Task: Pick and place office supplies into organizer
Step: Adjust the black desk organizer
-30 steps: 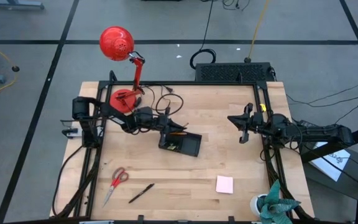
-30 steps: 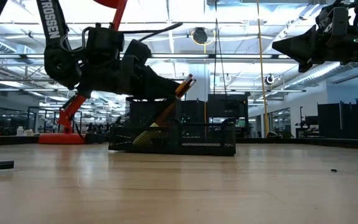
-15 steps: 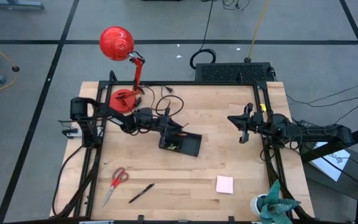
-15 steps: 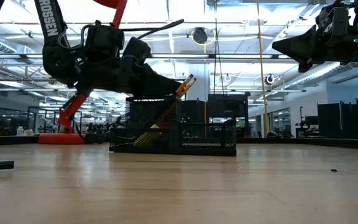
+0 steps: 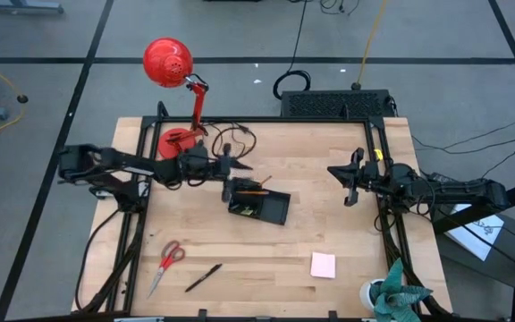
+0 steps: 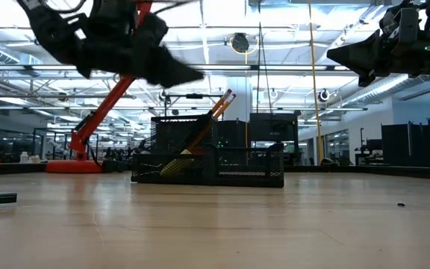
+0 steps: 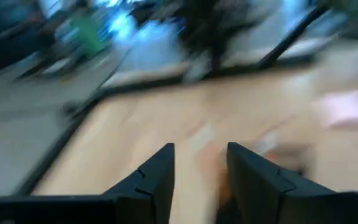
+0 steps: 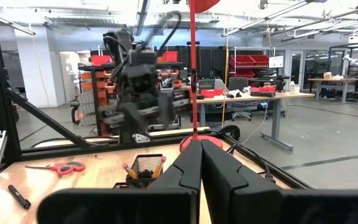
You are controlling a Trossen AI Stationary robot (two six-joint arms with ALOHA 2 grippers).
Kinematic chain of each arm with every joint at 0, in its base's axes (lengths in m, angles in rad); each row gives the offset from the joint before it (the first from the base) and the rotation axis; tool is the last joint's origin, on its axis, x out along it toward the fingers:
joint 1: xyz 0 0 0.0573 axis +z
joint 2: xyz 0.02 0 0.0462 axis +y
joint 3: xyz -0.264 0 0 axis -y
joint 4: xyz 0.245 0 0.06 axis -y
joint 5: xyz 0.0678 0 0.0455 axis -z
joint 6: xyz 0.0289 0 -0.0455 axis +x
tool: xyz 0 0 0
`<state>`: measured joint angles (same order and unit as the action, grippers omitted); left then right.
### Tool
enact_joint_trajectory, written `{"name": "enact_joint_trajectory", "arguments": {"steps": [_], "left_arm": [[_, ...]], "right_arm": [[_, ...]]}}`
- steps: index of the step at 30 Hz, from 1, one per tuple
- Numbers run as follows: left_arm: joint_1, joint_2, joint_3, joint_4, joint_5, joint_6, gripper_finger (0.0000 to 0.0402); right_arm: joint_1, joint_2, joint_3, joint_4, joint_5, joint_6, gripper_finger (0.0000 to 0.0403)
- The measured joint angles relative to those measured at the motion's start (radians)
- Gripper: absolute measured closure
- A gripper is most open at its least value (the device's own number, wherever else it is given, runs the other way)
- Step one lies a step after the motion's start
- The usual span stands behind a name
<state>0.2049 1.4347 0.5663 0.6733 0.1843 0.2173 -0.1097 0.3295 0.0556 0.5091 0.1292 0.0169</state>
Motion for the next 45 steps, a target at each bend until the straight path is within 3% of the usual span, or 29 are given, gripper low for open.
{"name": "enact_joint_trajectory", "arguments": {"steps": [3,7,9,20,25,45], "left_arm": [[0.01,-0.047,0.0,-0.144,-0.128,0.041,0.0289],[0.056,-0.053,0.0,-0.223,-0.086,0.061,0.0371],[0.09,-0.043,-0.001,-0.231,-0.037,0.037,0.0392],[0.165,-0.043,-0.117,-0.194,0.007,-0.027,0.0396],[0.165,-0.043,-0.177,-0.076,0.025,-0.049,0.0397],[0.008,0.114,-0.187,-0.017,-0.018,-0.122,0.0398]], "right_arm": [[0.0,0.0,0.0,0.002,0.0,-0.001,0.0399],[0.0,0.0,0.0,0.002,0.0,-0.002,0.0399],[0.0,0.0,0.0,0.003,0.0,-0.001,0.0399],[0.0,0.0,0.0,0.003,0.001,-0.003,0.0399],[0.0,0.0,0.0,0.003,0.001,-0.002,0.0399],[0.0,0.0,0.0,0.04,0.001,-0.006,0.0399]]}}
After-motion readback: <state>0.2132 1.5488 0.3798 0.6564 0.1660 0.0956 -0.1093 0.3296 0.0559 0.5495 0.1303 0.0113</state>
